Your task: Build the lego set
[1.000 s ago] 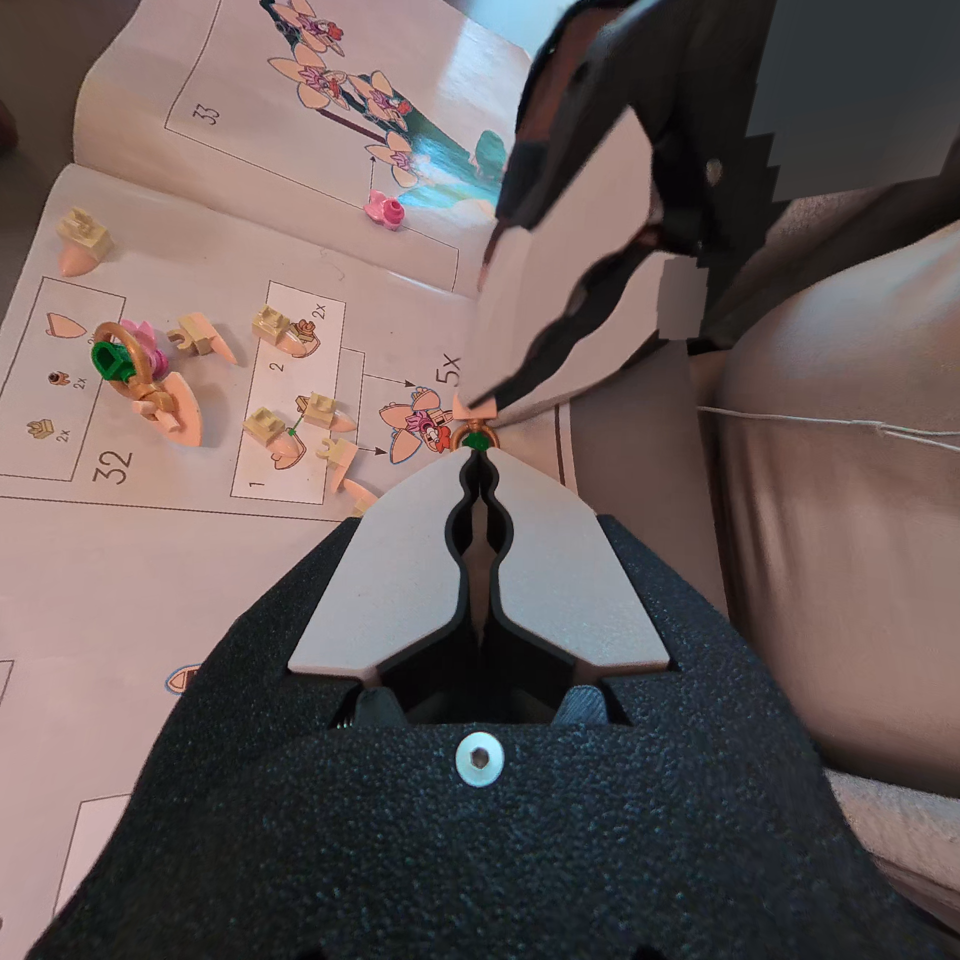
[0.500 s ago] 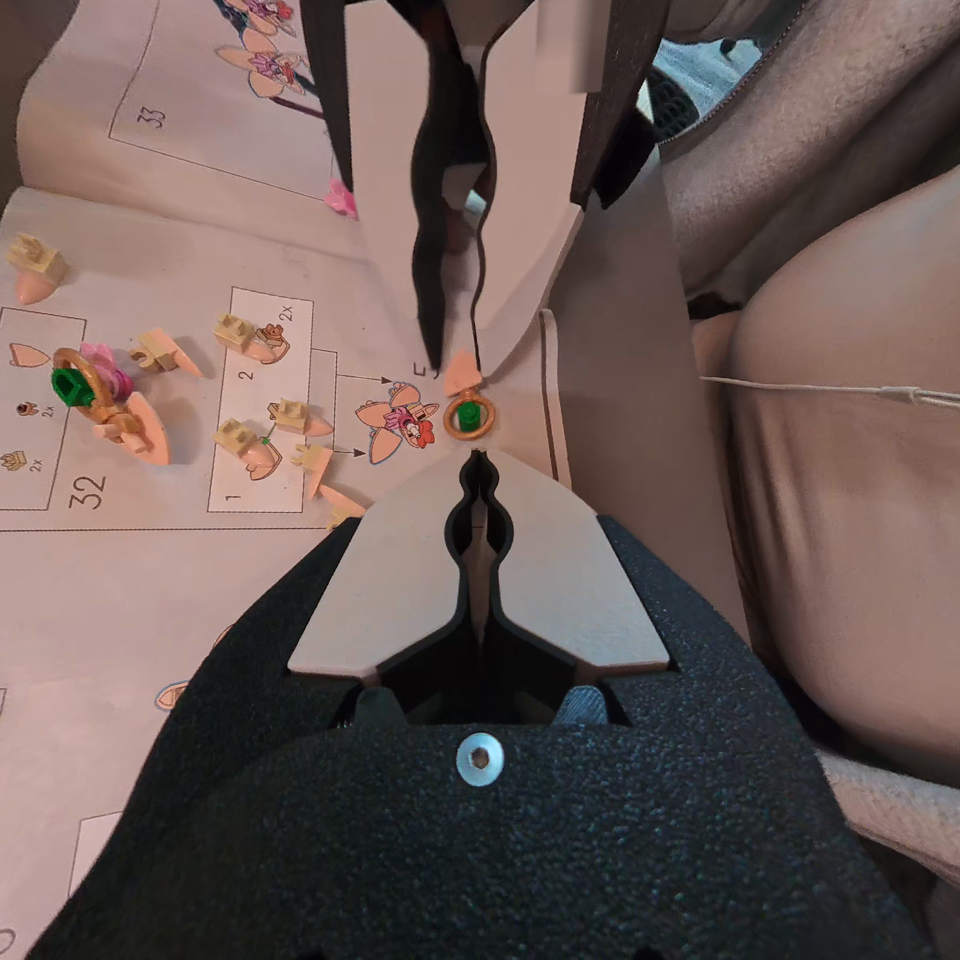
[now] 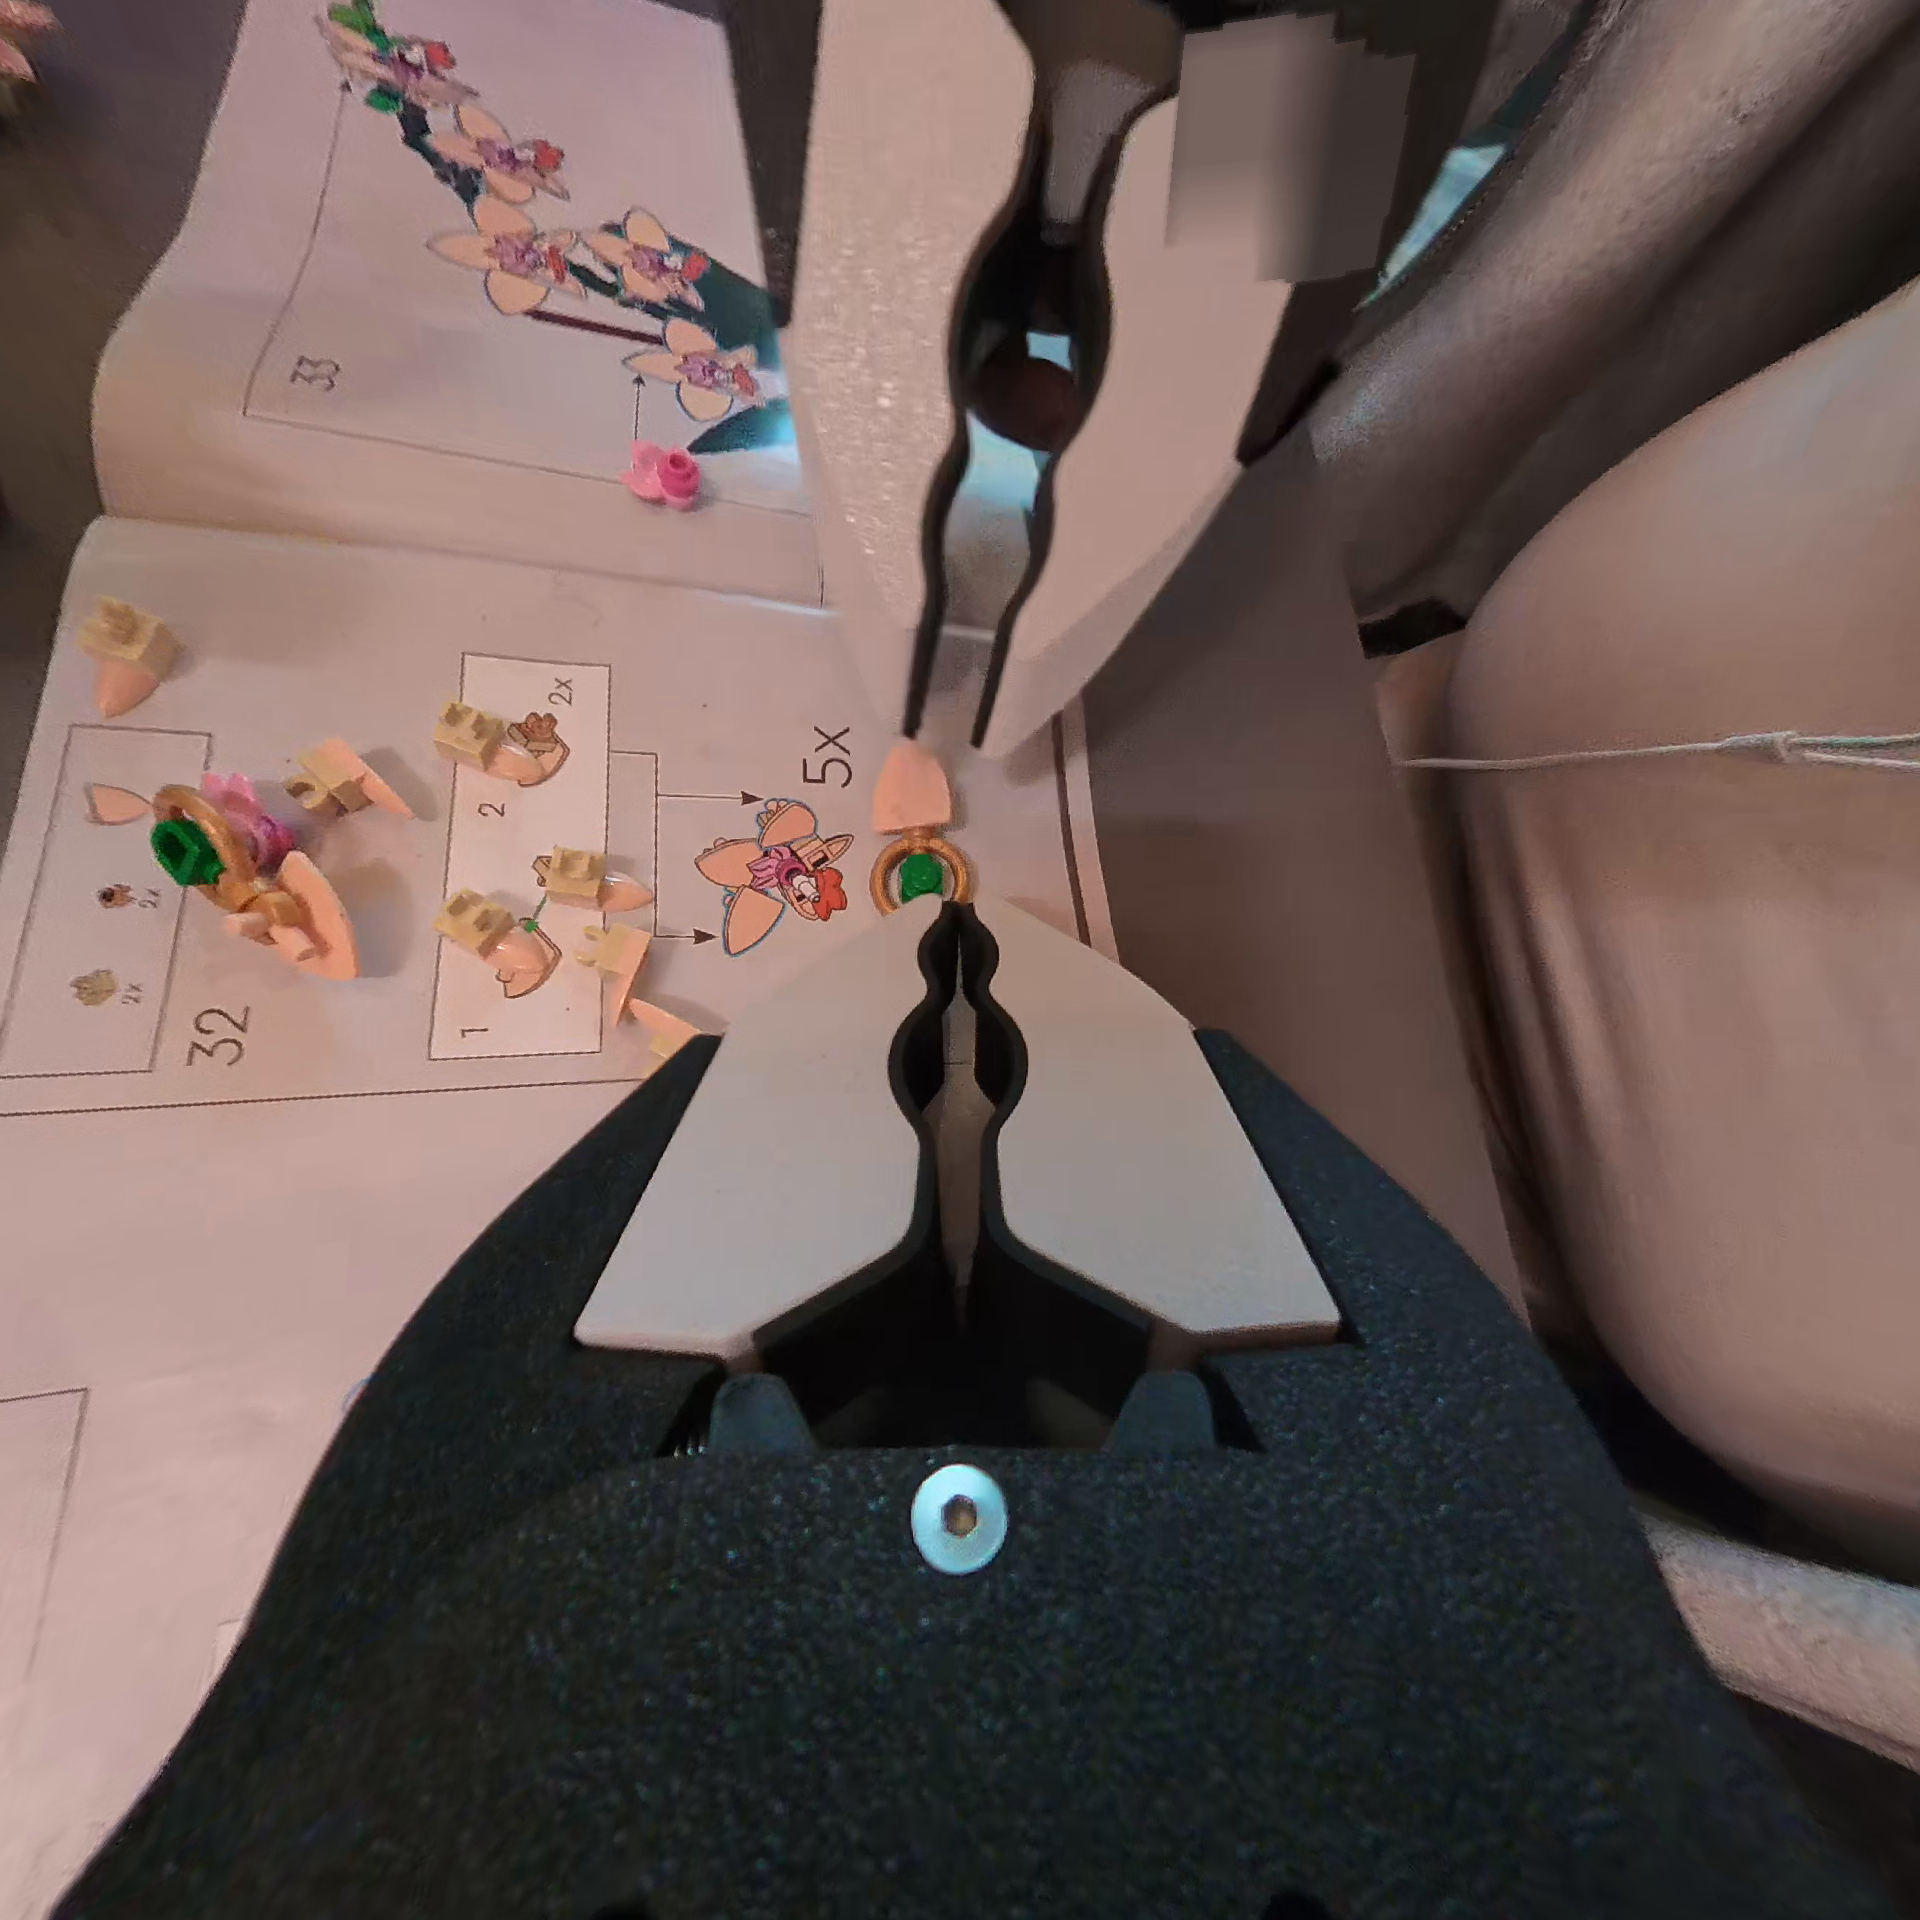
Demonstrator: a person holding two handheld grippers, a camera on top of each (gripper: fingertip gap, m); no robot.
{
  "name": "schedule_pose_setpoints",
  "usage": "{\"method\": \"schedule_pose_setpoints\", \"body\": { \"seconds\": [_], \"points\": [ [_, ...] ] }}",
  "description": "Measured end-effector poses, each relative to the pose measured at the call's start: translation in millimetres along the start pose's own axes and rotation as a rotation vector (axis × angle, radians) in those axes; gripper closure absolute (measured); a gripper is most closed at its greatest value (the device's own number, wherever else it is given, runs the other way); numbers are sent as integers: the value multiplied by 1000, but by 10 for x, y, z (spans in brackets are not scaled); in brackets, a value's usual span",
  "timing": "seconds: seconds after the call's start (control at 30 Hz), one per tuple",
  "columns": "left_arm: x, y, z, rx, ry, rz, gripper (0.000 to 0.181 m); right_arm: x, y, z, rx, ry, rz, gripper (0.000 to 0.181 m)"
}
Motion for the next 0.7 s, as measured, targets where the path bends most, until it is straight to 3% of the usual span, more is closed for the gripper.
{"method": "schedule_pose_setpoints", "body": {
  "seconds": [0.07, 0.17, 0.23, 0.4, 0.7],
  "points": [
    [17, 4, 18, -38, 10, 29, 181, 9, 110, -62, -133, -48, 37, 162],
    [25, 12, 45, -131, 22, 99, 181, -52, 233, -166, -378, -102, 153, 164],
    [15, 20, 63, -186, 27, 147, 181, -57, 262, -174, -445, -93, 196, 164],
    [-61, 9, 57, -183, -23, 143, 181, -119, 272, -185, -536, -108, 283, 168],
    [-78, 7, 48, -141, -27, 99, 181, -131, 244, -180, -510, -99, 258, 169]
  ]
}}
Point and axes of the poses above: each gripper's, where its closed fingertips meet, x back along the fingers, z out of its top, y = z × x across the jaws, the point moved 9 cm from there along x, back along the fingers, and after that the axes turned 13 degrees about -x, right-handed, at the moved point
